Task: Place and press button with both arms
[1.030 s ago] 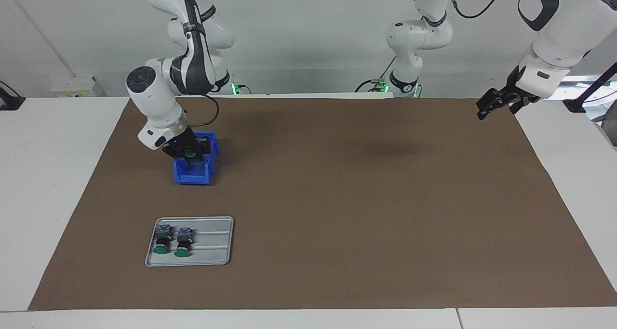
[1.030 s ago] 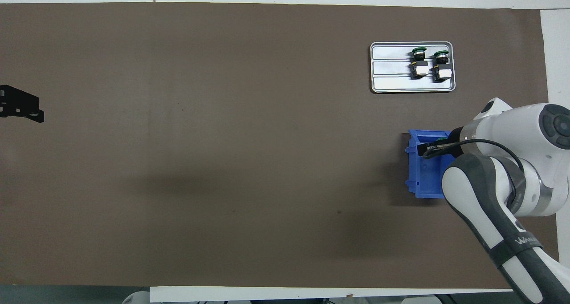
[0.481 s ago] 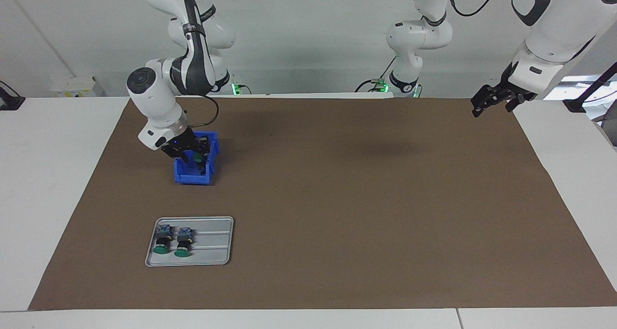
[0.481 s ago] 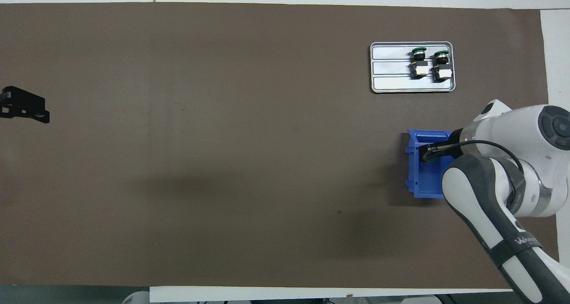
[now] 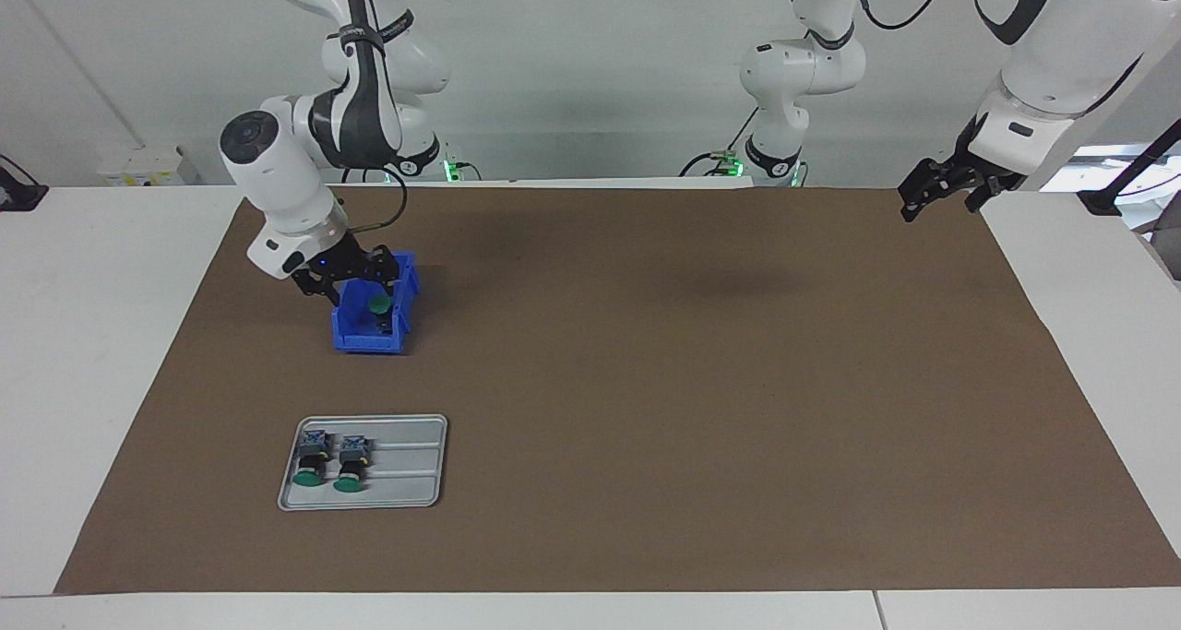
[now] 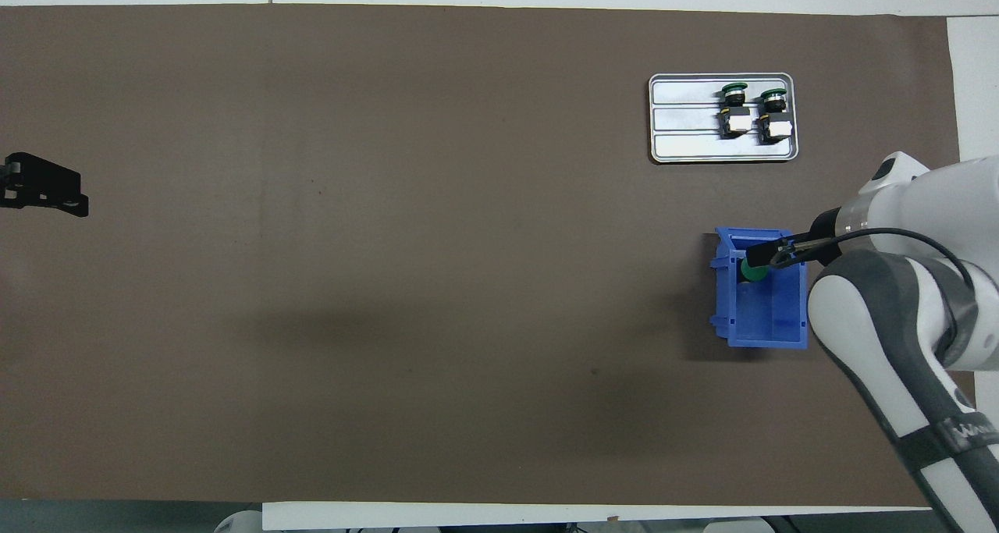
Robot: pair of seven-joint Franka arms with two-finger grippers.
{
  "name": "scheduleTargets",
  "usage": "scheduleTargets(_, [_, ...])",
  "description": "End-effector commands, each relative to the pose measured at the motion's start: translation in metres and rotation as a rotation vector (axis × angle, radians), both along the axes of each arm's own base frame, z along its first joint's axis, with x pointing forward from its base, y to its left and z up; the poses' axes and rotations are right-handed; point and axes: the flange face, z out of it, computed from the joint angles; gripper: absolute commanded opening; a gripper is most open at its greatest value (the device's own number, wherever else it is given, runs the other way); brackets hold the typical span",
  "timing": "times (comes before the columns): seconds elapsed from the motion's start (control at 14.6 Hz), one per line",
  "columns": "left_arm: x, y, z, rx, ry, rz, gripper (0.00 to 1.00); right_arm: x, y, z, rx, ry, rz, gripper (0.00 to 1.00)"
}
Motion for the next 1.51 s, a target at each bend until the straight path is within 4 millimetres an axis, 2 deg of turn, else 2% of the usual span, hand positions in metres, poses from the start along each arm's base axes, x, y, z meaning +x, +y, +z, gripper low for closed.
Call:
scheduleTargets(0.0, [-0.007, 0.001, -0.001, 0.000, 0.007, -0.006, 1.00, 0.002, -0.003, 0.050, 0.006, -0.003, 0.027, 0.99])
scheduleTargets(0.34, [-0.006, 0.000, -0.006, -0.001, 0.016, -0.009, 1.00, 0.014, -0.020, 0.160, 0.018, 0.018, 0.004, 0.99])
scheduleTargets(0.48, [-0.006, -0.001, -0.006, 0.001, 0.016, -0.009, 1.00, 0.023, -0.042, 0.196, 0.017, -0.005, -0.081, 0.99])
scheduleTargets(0.69, [-0.006, 0.001, -0.005, -0.001, 0.016, -0.008, 1.00, 0.033, -0.055, 0.229, -0.048, -0.026, -0.123, 0.99])
scheduleTargets(0.82, [-0.005, 0.001, -0.005, 0.000, 0.013, -0.006, 1.00, 0.036, -0.057, 0.229, -0.072, -0.025, -0.120, 0.99])
scheduleTargets(0.96, [-0.005, 0.000, -0.005, -0.002, 0.012, -0.010, 1.00, 0.037, -0.058, 0.218, -0.079, -0.002, -0.120, 0.99])
scheduleTargets(1.24, [-0.006, 0.002, -0.005, -0.001, 0.015, -0.005, 1.00, 0.035, -0.043, 0.216, -0.081, 0.014, -0.106, 0.99])
scheduleTargets(1.44, [-0.006, 0.002, -0.006, -0.001, 0.015, -0.006, 1.00, 0.034, -0.047, 0.214, -0.083, 0.018, -0.112, 0.99])
